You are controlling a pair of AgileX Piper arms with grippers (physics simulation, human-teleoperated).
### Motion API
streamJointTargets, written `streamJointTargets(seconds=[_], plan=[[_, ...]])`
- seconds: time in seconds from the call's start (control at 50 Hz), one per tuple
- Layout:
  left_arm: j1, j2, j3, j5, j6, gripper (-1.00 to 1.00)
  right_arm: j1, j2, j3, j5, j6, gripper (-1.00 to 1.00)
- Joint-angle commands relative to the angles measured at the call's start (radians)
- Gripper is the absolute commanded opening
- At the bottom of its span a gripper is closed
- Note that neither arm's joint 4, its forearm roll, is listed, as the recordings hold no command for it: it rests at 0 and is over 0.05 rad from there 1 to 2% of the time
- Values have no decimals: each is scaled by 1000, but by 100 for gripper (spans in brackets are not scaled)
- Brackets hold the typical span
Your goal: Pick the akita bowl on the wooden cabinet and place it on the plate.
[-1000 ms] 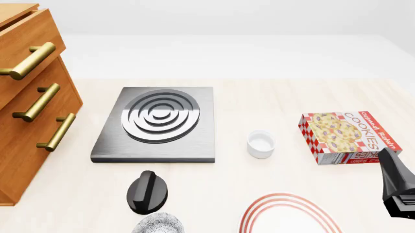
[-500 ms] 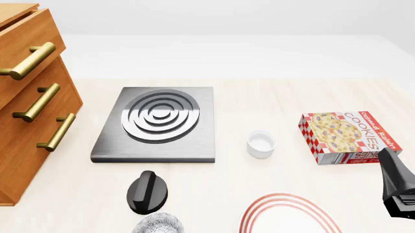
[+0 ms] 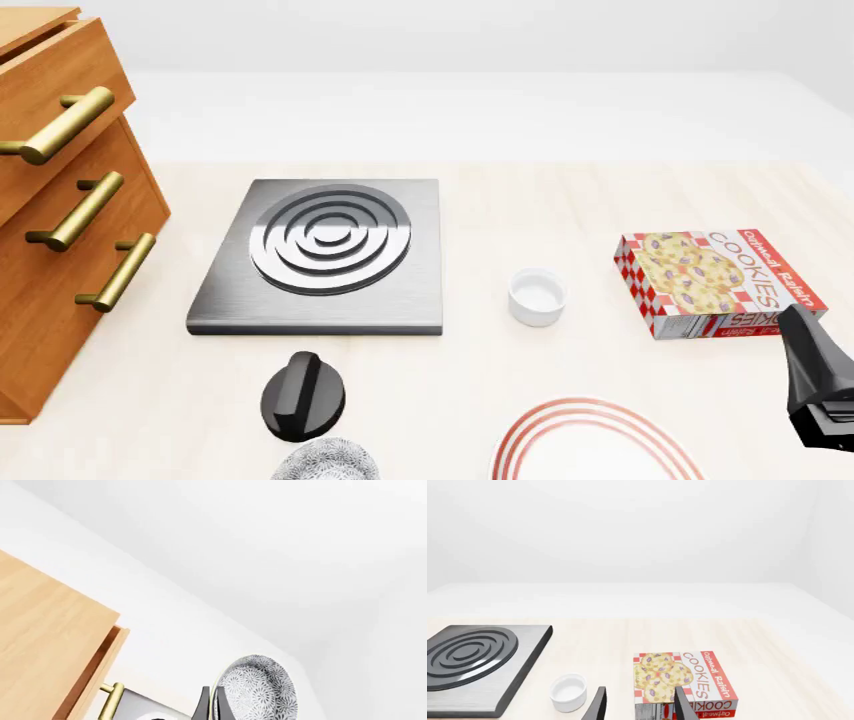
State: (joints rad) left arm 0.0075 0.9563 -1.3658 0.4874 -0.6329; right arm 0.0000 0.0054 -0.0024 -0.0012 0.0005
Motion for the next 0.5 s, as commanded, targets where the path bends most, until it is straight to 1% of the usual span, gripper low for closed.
streamJointTargets(seconds=[0.02,0.34,0.5], plan=[[-52,13,-2,-17,5,-100,0,0,0,0,0,100],[-105,32,-3,-28,7,-100,0,0,0,0,0,100],[-135,36,23,-43,6,-100,0,0,0,0,0,100]])
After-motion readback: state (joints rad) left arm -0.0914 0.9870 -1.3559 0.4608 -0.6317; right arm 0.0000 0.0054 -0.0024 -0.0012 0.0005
